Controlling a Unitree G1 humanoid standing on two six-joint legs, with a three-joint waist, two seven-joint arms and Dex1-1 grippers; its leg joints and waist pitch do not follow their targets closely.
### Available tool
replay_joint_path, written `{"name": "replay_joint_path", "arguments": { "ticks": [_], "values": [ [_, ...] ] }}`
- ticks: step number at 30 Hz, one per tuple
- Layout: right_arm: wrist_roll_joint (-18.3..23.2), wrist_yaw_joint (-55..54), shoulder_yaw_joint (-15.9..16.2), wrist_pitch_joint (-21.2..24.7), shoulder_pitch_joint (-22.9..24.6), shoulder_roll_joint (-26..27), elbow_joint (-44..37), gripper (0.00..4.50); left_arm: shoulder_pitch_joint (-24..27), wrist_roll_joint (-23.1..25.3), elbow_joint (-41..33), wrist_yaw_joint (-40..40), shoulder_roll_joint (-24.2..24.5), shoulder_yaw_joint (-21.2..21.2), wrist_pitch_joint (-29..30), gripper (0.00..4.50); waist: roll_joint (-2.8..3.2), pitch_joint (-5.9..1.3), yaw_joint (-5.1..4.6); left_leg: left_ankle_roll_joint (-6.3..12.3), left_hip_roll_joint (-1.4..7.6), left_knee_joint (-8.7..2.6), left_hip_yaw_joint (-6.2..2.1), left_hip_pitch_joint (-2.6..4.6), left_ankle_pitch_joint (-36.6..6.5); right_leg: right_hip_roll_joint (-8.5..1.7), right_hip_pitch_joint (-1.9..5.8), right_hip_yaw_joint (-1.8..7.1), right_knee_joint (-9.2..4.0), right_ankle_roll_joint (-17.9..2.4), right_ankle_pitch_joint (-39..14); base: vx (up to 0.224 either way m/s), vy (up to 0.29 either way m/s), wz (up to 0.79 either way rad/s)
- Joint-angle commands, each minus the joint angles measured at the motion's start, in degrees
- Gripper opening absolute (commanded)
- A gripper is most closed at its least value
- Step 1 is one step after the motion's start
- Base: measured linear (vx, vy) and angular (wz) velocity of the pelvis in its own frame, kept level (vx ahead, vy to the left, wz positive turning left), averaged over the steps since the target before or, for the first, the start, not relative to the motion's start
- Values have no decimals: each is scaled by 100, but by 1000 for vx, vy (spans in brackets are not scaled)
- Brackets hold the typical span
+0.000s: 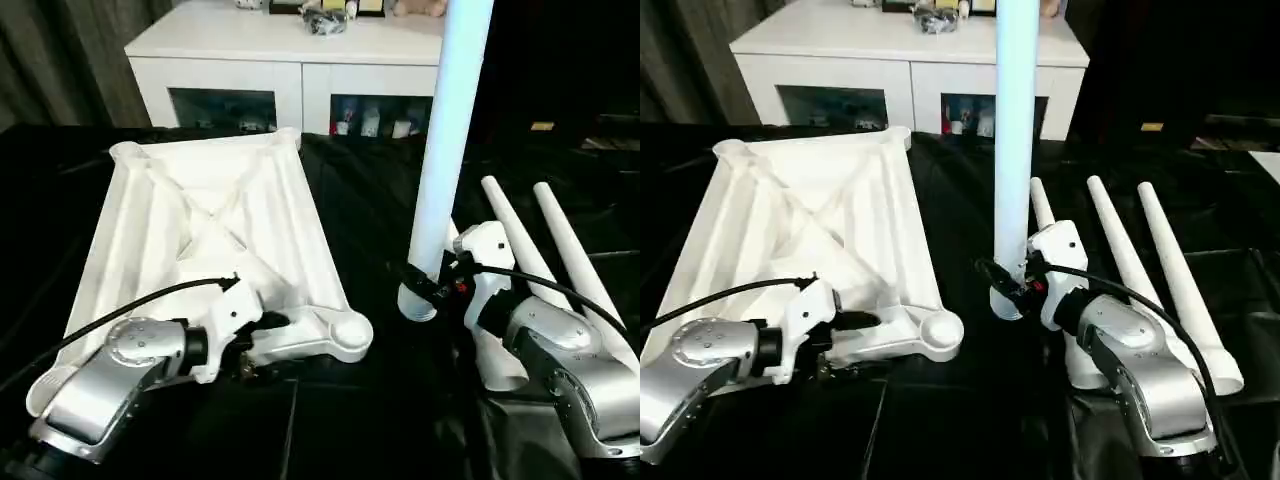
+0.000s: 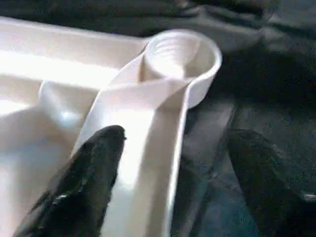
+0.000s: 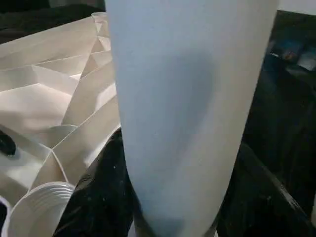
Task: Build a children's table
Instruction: Pick table leg, then insert table leg to table base
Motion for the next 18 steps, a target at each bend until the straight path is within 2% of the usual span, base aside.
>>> {"name": "replay_joint_path", "arguments": {
  "ticks": [1, 6, 12, 16, 17, 18],
  "values": [
    [91, 71, 36, 85, 59, -19, -141, 187, -16, -41, -11, -60, 87, 25, 208, 341, 62, -320, 20, 112, 287, -475, -78, -72, -376, -373, 251, 238, -413, -1436, -58, 0, 0, 0],
    [47, 81, 176, 41, 137, 10, -160, 187, 123, -233, -253, -150, 192, 126, 563, 287, 76, -315, 32, 126, 308, -492, -78, -62, -427, -378, 258, 216, -405, -1568, 80, 0, 0, 0],
    [38, 76, 275, 68, 166, 79, -221, 187, 178, -225, -336, -134, 257, 134, 599, 237, 72, -271, 39, 55, 324, -532, -76, -43, -840, -397, 239, 237, -469, -1468, -585, 0, 0, 0],
    [31, 100, 343, 85, 232, 82, -287, 187, 196, -205, -368, -145, 277, 155, 550, 225, 34, -274, 45, 46, 323, -534, -76, -53, -766, -401, 240, 243, -468, -1408, -595, 0, 0, 0],
    [37, 101, 359, 84, 233, 77, -287, 187, 184, -226, -369, -138, 269, 164, 566, 208, 39, -275, 47, 47, 324, -534, -81, -60, -735, -404, 244, 244, -462, -1407, -561, 0, 0, 0],
    [43, 104, 371, 93, 224, 74, -282, 187, 173, -232, -353, -130, 259, 174, 541, 196, -13, -275, 41, 68, 322, -532, -70, -61, -689, -396, 241, 242, -469, -1398, -516, 0, 0, 0]
  ]
}}
